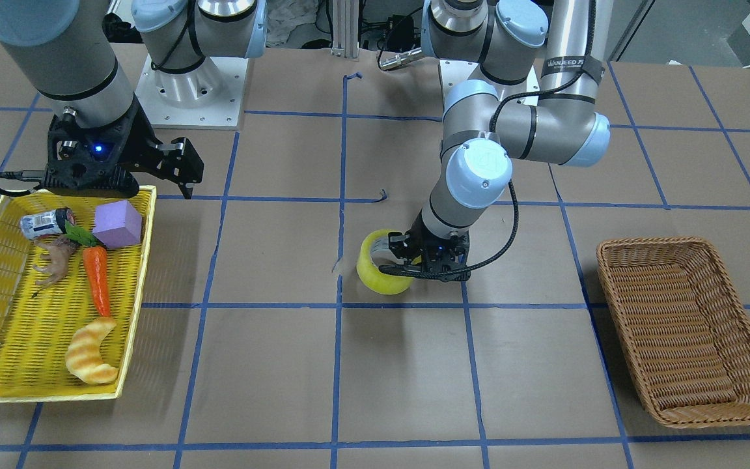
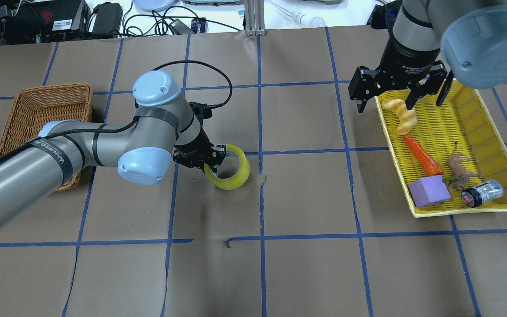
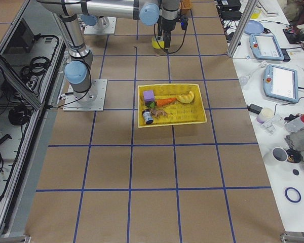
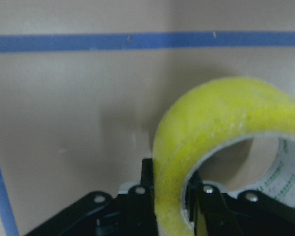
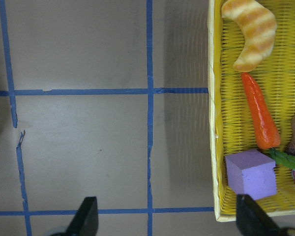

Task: Transfer tape with both arms
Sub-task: 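Grasp the tape roll rim with the left gripper and lift it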

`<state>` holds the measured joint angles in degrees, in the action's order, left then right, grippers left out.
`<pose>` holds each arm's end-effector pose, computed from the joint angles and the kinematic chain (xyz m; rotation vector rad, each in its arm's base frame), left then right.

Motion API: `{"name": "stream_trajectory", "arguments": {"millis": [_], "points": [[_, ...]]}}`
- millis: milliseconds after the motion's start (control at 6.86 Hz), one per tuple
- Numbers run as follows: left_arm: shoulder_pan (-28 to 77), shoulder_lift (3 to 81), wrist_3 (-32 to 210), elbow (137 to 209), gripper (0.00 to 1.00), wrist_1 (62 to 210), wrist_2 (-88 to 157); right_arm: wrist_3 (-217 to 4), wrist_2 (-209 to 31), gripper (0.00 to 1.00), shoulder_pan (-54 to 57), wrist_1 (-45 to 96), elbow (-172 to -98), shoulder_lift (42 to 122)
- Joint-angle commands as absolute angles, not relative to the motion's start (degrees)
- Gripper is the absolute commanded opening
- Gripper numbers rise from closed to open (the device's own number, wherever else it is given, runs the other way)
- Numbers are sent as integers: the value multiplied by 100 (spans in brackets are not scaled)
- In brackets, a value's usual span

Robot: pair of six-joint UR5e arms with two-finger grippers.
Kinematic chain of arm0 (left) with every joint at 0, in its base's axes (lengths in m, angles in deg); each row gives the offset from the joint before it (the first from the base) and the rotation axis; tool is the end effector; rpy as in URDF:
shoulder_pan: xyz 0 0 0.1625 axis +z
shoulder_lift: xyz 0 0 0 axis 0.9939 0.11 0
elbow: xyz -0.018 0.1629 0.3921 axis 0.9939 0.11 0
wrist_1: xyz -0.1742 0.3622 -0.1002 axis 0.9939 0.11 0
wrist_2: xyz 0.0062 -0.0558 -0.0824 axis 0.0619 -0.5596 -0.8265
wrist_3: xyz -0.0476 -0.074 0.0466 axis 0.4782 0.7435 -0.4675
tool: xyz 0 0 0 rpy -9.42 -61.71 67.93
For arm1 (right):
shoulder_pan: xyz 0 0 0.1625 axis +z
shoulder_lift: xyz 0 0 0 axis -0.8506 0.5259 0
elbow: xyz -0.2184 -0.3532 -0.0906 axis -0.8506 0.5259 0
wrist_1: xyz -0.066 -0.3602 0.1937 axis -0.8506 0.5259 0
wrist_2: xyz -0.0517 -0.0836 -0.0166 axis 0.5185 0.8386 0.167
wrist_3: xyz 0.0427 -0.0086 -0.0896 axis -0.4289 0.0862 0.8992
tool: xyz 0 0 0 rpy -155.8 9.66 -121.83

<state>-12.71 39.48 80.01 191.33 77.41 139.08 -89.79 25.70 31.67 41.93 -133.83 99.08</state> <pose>-0.2039 -0.5131 0.2333 -0.0106 -3.0238 -0.1233 0.1301 -0.5101 0.4479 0.0020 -3.1151 -0.0660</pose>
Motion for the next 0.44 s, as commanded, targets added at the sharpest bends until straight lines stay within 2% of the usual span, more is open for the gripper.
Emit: {"name": "stream_trajectory", "arguments": {"millis": [0,292], "points": [[-460,3711,6861,18384,0,8832,14455,-9040,2588,100,3181,4193,-13384,9906],[908,3570,5177,18240,0,8960,14692,-9067,2641,100,3164,4219,-13384,9880]]}}
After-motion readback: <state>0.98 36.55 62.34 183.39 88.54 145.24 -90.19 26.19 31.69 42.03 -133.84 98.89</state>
